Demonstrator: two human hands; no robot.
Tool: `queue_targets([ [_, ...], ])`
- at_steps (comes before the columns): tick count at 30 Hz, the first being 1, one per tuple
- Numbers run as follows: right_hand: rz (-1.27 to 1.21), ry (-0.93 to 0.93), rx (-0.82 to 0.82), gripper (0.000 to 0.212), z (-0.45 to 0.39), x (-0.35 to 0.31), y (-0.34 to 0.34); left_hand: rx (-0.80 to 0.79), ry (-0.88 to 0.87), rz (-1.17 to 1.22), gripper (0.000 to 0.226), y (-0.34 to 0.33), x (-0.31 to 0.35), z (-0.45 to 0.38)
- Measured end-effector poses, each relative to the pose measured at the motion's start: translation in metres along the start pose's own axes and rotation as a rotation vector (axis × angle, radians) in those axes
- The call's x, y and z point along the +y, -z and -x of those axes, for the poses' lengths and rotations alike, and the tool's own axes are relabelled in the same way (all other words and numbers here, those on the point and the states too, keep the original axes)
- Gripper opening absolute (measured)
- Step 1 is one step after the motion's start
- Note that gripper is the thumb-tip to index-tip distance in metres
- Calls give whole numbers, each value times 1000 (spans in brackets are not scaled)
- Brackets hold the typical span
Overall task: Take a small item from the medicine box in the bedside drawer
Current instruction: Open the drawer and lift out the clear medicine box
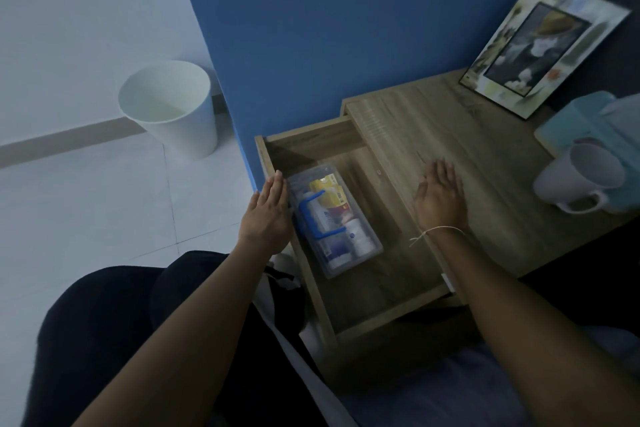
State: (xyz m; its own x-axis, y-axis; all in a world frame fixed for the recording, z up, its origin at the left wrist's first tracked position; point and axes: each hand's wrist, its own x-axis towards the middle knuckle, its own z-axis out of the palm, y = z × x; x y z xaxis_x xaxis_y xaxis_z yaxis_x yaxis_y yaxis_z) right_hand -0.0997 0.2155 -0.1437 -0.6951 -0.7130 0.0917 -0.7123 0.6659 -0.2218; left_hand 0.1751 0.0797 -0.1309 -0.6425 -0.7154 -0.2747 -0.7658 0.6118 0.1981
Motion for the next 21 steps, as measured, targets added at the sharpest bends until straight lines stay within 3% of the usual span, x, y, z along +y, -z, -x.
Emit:
queue_targets([
  [21,-111,6,57,46,0,-2,0,71,-19,13,63,-6,-2,-6],
])
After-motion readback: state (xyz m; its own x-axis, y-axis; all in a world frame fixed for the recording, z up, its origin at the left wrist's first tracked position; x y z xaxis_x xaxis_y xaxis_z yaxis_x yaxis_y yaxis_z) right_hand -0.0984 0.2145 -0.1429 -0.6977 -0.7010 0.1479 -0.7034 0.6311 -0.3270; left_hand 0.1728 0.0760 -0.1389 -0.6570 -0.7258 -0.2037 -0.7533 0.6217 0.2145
